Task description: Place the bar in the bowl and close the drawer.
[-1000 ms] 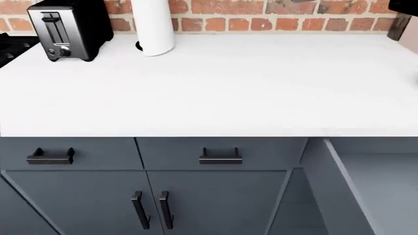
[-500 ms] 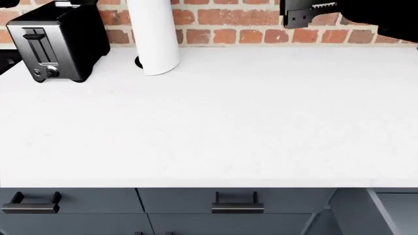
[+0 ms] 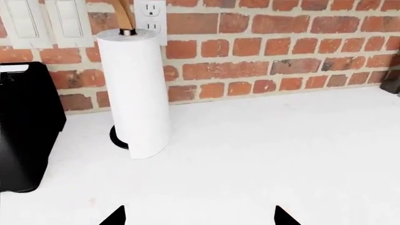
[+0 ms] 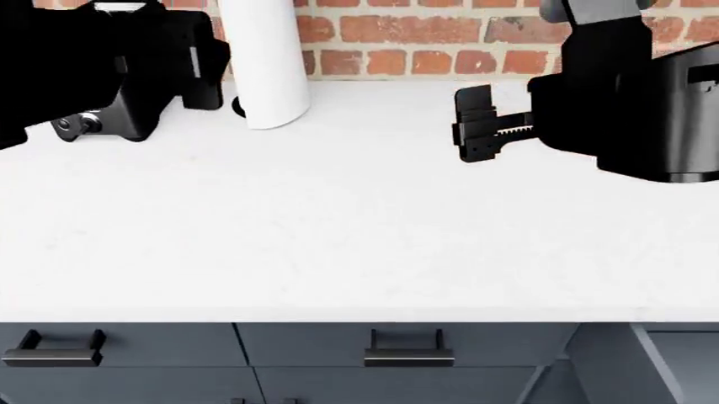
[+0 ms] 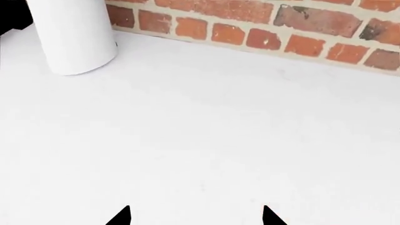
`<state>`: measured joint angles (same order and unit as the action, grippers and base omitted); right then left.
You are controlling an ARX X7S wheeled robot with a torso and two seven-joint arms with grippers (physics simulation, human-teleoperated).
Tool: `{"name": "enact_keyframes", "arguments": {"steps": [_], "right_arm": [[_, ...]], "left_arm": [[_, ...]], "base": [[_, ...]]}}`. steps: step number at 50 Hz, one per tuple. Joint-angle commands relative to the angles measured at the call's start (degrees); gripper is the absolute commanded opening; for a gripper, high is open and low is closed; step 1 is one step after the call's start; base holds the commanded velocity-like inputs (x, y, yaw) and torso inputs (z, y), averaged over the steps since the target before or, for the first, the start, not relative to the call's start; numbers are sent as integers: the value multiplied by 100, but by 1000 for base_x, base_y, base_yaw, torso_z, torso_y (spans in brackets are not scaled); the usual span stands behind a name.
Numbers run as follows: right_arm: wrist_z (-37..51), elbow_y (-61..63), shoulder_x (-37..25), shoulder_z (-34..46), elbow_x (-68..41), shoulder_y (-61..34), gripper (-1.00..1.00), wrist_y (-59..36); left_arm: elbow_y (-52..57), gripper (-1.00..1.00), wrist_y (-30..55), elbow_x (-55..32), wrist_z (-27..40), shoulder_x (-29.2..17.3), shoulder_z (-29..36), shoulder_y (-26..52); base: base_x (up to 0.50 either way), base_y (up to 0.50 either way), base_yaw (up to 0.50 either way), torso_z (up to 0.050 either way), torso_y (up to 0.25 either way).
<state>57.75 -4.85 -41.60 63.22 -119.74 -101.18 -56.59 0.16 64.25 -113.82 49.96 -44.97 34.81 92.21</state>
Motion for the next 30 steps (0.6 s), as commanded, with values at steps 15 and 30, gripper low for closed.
{"name": "enact_keyframes", "arguments": {"steps": [15,30], "right_arm": [[-148,256,-180,79,217,374,100,51],[13,336,-283,34,22,333,100,93]], "left_arm": [[119,100,-68,186,-177,29,121,-306],[177,100,-95,78,-95,4,136,-263]], "base": [[0,0,-500,0,0],[-103,17,-500,0,1]]}}
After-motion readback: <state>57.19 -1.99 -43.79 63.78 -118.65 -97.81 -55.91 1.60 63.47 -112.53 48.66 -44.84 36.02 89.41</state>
